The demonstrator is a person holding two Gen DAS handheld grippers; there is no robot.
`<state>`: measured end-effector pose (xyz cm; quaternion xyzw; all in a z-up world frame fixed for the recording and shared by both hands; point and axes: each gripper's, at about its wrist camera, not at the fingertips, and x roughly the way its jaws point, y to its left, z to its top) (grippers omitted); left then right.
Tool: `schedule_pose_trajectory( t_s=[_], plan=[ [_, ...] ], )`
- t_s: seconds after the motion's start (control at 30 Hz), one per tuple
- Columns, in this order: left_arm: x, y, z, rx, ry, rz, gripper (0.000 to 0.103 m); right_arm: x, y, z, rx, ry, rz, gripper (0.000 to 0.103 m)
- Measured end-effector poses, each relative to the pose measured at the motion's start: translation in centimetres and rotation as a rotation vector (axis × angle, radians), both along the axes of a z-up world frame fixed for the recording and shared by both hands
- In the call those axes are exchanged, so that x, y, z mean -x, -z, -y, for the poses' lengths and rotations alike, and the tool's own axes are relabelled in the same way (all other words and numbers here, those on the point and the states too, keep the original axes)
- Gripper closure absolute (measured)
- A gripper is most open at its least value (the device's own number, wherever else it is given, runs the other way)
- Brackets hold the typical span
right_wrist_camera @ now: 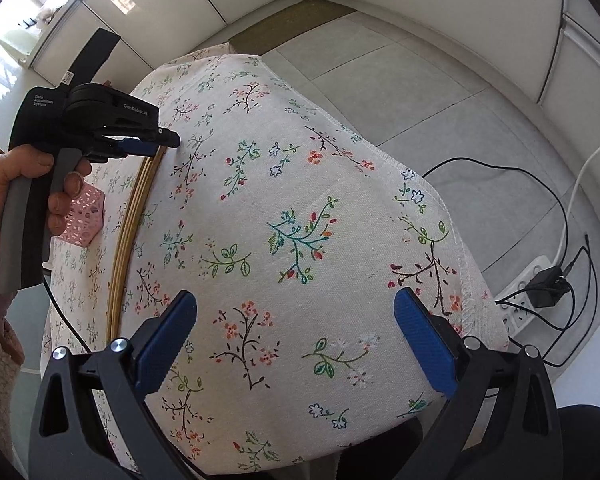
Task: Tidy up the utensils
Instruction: 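Grasp a wooden chopstick from the pile with the left tool and lift it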
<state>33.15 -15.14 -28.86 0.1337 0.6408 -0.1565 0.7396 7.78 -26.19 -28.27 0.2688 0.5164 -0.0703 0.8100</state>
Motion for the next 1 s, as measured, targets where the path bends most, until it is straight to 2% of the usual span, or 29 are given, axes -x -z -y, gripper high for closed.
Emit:
schedule_pose_trajectory(
  t_s=[0.03, 0.1, 0.33, 0.57, 0.7, 0.83, 0.87, 0.9, 0.93, 1.0],
  plan=[
    [0.1, 0.0, 0.1, -0.011, 0.008, 0.008, 0.079, 0.0, 0.0, -0.1, 0.003, -0.003, 0.001, 0.007],
    [0.6, -0.1, 0.2, -0.009, 0.018, 0.005, 0.094, 0.0, -0.1, -0.1, 0.012, -0.006, 0.005, 0.007],
    [5.1, -0.9, -0.4, 0.061, 0.008, 0.033, 0.097, 0.0, 0.0, 0.3, 0.034, 0.012, -0.003, 0.007],
    [14.0, -8.4, -5.3, 0.194, 0.079, 0.2, 0.097, -2.4, -0.5, 0.1, 0.008, 0.049, -0.05, 0.007],
    [19.2, -12.1, -8.2, 0.253, 0.08, 0.303, 0.097, -7.0, -2.5, -2.6, 0.017, 0.008, -0.052, 0.007],
    [21.8, -14.7, -11.2, 0.296, 0.035, 0.396, 0.097, -12.3, -3.0, -5.7, 0.009, -0.019, -0.117, 0.007],
    [22.4, -15.2, -11.9, 0.309, 0.029, 0.416, 0.097, -13.3, -2.7, -6.3, 0.009, -0.006, -0.145, 0.014],
    [23.0, -15.7, -12.8, 0.324, 0.024, 0.432, 0.097, -14.3, -2.2, -6.6, 0.004, 0.005, -0.18, 0.027],
    [23.3, -16.1, -13.4, 0.337, 0.017, 0.446, 0.097, -15.2, -1.6, -6.9, -0.02, 0.005, -0.216, 0.035],
    [24.0, -16.6, -14.5, 0.37, -0.003, 0.47, 0.097, -16.9, -0.1, -7.1, -0.086, 0.016, -0.293, 0.061]
  ],
)
